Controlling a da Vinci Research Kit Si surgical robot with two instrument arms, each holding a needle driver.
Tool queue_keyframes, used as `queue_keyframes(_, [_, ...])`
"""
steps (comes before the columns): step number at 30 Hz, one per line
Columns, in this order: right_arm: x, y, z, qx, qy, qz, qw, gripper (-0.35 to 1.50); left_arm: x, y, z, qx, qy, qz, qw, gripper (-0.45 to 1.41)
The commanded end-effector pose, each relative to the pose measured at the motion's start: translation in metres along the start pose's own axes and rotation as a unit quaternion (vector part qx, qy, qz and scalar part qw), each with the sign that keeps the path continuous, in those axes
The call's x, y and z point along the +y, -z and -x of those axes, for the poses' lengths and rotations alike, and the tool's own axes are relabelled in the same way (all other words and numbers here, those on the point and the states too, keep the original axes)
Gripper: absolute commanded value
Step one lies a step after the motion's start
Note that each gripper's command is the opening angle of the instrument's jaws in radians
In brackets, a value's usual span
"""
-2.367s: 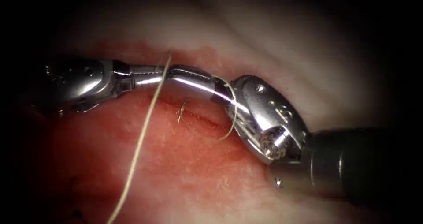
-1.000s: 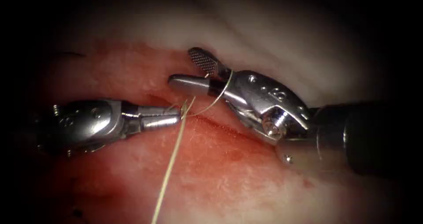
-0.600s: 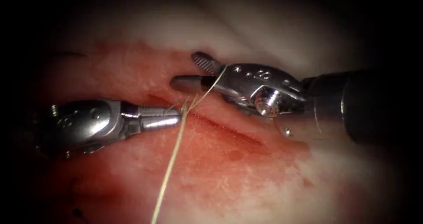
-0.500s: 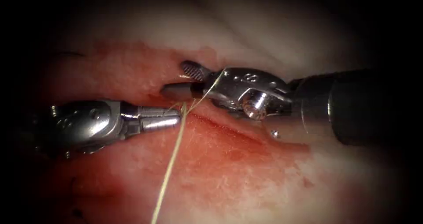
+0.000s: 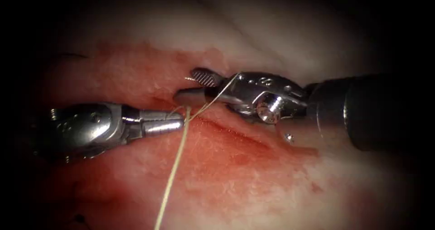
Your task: Wound Closure
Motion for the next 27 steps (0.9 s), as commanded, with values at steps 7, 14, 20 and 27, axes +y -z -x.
queue_keyframes(7, [0.0008,-0.0011,0.0005,0.004,0.004,0.013,1.000,0.61,0.0002,-0.0004,0.0008,0.000,0.001,0.002,1.000,-0.35])
queue_keyframes(14, [0.0020,-0.0024,0.0018,-0.009,0.012,0.022,1.000,0.61,0.0002,-0.0005,0.0008,-0.001,0.001,0.003,1.000,-0.35])
queue_keyframes(20, [0.0025,-0.0030,0.0028,-0.026,0.012,0.015,0.999,0.61,0.0003,-0.0006,0.0006,-0.002,0.002,0.005,1.000,-0.35])
queue_keyframes(27, [0.0010,-0.0032,0.0035,-0.044,-0.014,-0.034,0.998,-0.35,0.0002,-0.0004,0.0002,-0.002,0.004,0.008,1.000,-0.35])
